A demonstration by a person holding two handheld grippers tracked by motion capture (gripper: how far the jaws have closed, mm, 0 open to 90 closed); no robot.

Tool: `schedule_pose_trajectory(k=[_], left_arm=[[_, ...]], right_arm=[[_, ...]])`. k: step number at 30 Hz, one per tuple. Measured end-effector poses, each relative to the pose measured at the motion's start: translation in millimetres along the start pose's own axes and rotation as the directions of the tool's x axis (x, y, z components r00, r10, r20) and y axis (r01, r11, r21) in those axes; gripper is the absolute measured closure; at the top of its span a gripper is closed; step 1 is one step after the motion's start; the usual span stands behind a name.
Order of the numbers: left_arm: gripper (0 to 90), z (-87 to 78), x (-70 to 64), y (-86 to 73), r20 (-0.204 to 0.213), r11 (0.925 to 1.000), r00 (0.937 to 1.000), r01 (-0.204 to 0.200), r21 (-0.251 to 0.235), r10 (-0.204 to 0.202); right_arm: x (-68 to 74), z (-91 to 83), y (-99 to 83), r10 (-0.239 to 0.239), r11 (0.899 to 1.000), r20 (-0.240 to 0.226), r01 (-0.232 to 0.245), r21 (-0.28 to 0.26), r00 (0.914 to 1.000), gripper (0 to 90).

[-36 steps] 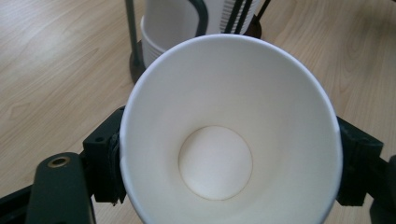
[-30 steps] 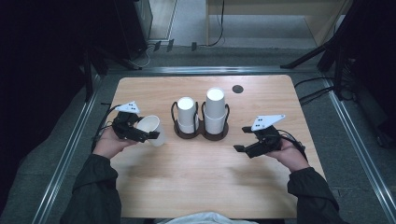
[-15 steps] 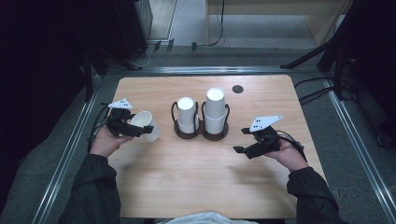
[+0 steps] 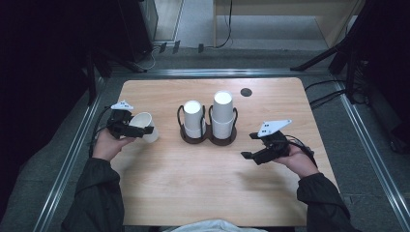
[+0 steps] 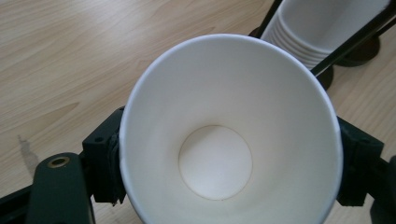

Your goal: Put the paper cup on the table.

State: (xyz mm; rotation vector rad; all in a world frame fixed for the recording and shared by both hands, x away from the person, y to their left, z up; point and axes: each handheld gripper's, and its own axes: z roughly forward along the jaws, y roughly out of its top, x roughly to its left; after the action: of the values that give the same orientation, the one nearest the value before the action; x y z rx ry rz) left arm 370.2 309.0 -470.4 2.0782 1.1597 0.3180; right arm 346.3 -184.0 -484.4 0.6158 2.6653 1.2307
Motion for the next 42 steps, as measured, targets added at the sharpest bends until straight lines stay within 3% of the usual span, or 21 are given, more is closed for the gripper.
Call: schedule_pose_trajectory(k=[2,14,18,26,33,42], left_arm=[[18.3,0.7,2.8,-0.3,-0.024,0.9999,0.9997,-0.004,0.011,0.004],[18.1,1.9,19.9,-6.2,-0.099,0.9979,0.9935,0.059,0.027,-0.056],[17.8,3.5,22.7,-8.6,-0.096,0.9964,0.9926,0.077,0.035,-0.073],[17.5,6.4,24.4,-11.7,-0.135,0.9954,0.9880,0.082,0.050,-0.074],[17.0,7.3,25.2,-12.6,-0.115,0.9947,0.9898,0.091,0.049,-0.085],[16.3,8.5,25.2,-13.1,-0.118,0.9929,0.9886,0.101,0.062,-0.094]], right_arm=[[0.1,0.5,0.0,-0.001,1.000,-0.002,0.001,0.002,1.0000,20.5],[0.3,1.1,0.0,0.002,1.000,-0.002,-0.002,0.005,1.0000,20.5],[0.4,1.3,0.0,0.002,1.000,-0.002,-0.002,0.005,1.0000,20.5],[0.4,1.2,0.0,-0.004,1.000,-0.003,0.004,0.004,1.0000,20.4],[0.6,1.3,0.2,-0.003,1.000,-0.002,0.003,0.004,1.0000,20.5],[0.9,1.5,0.3,-0.005,1.000,-0.003,0.005,0.005,1.0000,20.5]])
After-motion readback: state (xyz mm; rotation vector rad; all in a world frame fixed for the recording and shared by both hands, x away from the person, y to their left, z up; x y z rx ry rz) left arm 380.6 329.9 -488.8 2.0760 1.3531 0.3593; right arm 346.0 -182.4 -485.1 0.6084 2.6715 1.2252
